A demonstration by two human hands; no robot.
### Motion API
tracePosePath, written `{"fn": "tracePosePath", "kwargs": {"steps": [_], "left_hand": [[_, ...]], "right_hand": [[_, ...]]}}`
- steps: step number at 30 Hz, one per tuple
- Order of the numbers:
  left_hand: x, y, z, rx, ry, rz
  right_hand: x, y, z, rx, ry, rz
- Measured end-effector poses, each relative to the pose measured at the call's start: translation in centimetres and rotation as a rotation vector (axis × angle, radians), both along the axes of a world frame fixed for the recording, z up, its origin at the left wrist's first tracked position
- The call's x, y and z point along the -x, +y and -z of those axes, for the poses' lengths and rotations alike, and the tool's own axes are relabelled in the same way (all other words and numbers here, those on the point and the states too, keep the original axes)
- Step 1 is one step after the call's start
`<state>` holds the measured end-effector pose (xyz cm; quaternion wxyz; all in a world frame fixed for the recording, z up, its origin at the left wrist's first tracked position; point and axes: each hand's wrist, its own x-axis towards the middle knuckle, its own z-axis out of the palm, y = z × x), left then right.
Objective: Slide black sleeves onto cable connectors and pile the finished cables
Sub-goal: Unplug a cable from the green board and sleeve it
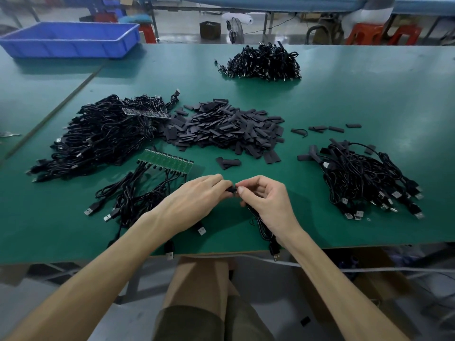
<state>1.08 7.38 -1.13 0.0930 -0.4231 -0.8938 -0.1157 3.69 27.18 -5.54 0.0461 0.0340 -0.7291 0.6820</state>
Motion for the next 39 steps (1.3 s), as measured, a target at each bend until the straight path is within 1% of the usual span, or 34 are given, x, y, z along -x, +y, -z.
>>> {"fn": "tracePosePath", "kwargs": {"steps": [2, 4, 12, 17, 22, 24, 29, 33, 35, 37, 39], "left_hand": [[-0.1, 0.0, 0.1, -0.001, -0.036, -0.005], [-0.1, -0.1, 0.1, -0.038, -0.11, -0.018], [1.2, 0.5, 0.2, -0.223, -0.597, -0.183], [2.0, 0.6, 0.0, -0.193, -0.712, -0.202], [2.5, 0.7, -0.2, -0.142, -0.74, -0.193], [2.4, 0.8, -0.1, -0.148, -0.723, -0.204], [1.3, 0.8, 0.4, -0.191, -0.554, -0.178], [0.9, 0.8, 0.6, -0.116, -0.386, -0.15], [0.7, 0.9, 0.6, -0.075, -0.343, -0.136], [0.8, 0.8, 0.5, -0.06, -0.37, -0.126], [1.1, 0.6, 0.5, -0.147, -0.497, -0.145]], "right_hand": [[0.0, 0.0, 0.0, 0.002, -0.011, -0.007], [0.0, 0.1, -0.1, -0.012, -0.013, -0.015], [0.0, 0.0, -0.1, -0.086, 0.002, -0.032], [-0.1, 0.0, -0.1, -0.107, 0.004, -0.045], [-0.2, 0.0, -0.2, -0.095, 0.023, -0.058], [-0.3, 0.1, -0.1, -0.082, 0.017, -0.052], [-0.3, -0.1, -0.1, -0.039, -0.004, -0.033], [-0.3, -0.2, -0.2, -0.015, -0.015, -0.012], [-0.3, -0.1, -0.2, -0.015, -0.016, -0.006], [-0.3, -0.1, -0.2, -0.019, -0.014, -0.013], [-0.3, -0.1, -0.2, -0.03, -0.011, -0.031]]}}
